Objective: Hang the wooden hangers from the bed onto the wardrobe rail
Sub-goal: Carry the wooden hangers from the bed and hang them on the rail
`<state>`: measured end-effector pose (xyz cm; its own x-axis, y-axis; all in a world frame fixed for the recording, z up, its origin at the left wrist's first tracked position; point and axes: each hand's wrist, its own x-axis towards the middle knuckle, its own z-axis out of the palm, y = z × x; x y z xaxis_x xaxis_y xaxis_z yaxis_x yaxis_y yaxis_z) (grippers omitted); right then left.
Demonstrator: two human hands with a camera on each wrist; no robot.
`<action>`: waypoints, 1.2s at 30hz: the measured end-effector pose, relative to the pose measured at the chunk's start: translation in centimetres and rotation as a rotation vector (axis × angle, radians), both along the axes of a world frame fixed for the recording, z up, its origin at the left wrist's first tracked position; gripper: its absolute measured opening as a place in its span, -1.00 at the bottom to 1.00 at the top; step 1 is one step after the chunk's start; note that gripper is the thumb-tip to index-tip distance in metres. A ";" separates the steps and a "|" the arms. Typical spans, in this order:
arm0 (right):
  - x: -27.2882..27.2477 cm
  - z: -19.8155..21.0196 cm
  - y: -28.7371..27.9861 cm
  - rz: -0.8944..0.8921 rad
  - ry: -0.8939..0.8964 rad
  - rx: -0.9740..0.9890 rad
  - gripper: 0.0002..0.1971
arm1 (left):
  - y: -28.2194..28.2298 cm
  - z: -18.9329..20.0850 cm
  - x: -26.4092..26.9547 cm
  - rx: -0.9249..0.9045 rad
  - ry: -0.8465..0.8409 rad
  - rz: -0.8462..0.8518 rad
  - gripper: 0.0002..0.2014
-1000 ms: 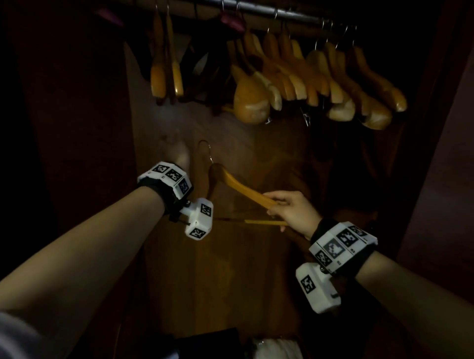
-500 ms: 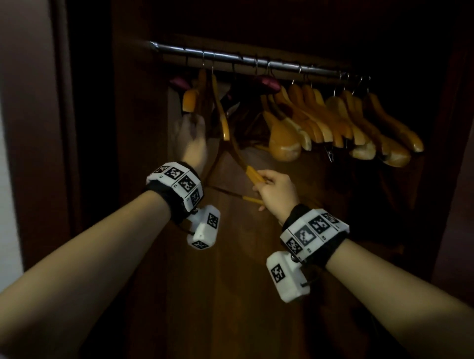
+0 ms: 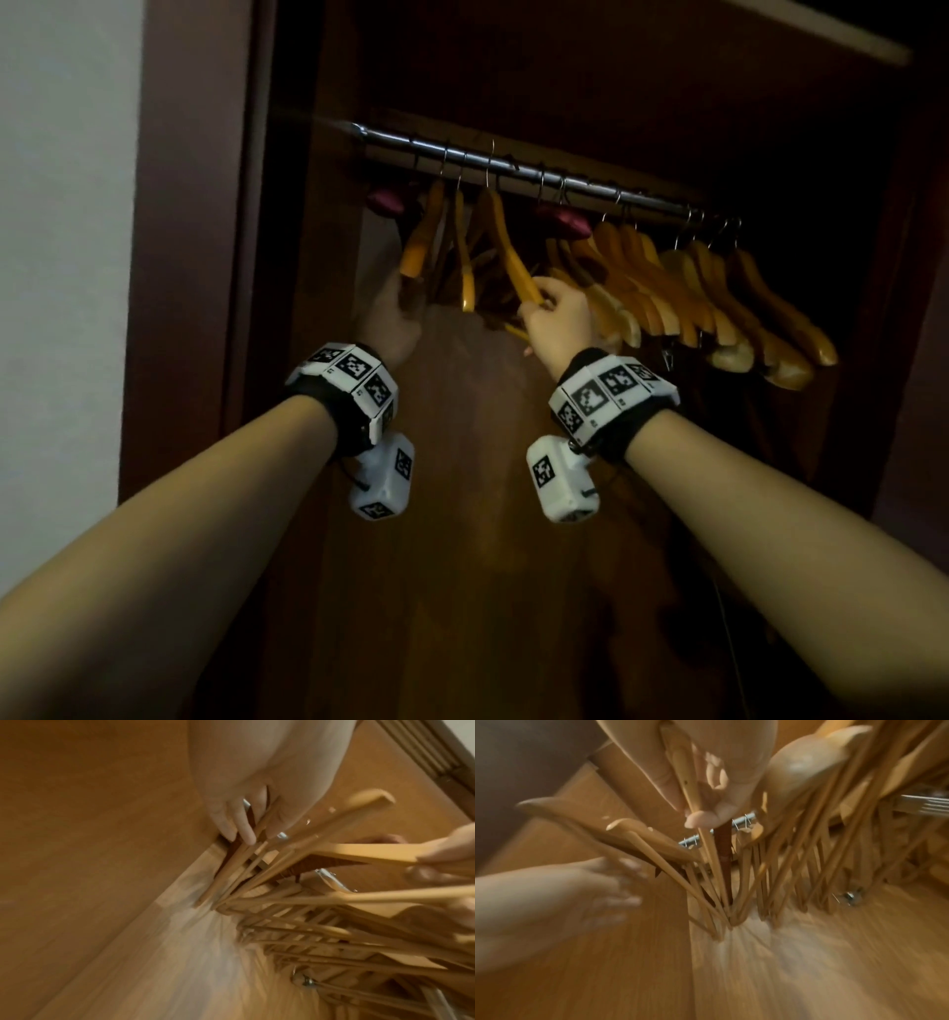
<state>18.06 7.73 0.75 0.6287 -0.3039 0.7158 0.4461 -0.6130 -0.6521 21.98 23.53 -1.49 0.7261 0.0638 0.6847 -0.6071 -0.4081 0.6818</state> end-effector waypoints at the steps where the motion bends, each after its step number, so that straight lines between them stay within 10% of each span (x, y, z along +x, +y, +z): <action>1: 0.3 0.3 0.3 -0.002 -0.001 0.005 -0.68 | 0.1 -0.1 0.1 -0.003 0.011 -0.013 -0.59; 21: 3.3 1.1 1.3 -0.077 0.061 -0.077 -0.74 | -0.5 -0.6 2.1 -0.064 0.000 -0.169 -0.52; 36: -9.0 -6.8 -2.8 0.019 0.155 -0.034 -0.85 | -1.9 -2.5 0.6 -0.122 0.131 -0.147 -0.41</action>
<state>9.01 4.89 -6.07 0.7377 -0.2681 0.6196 0.3539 -0.6280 -0.6931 22.54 21.66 -3.99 0.8157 0.0275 0.5778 -0.5572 -0.2313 0.7975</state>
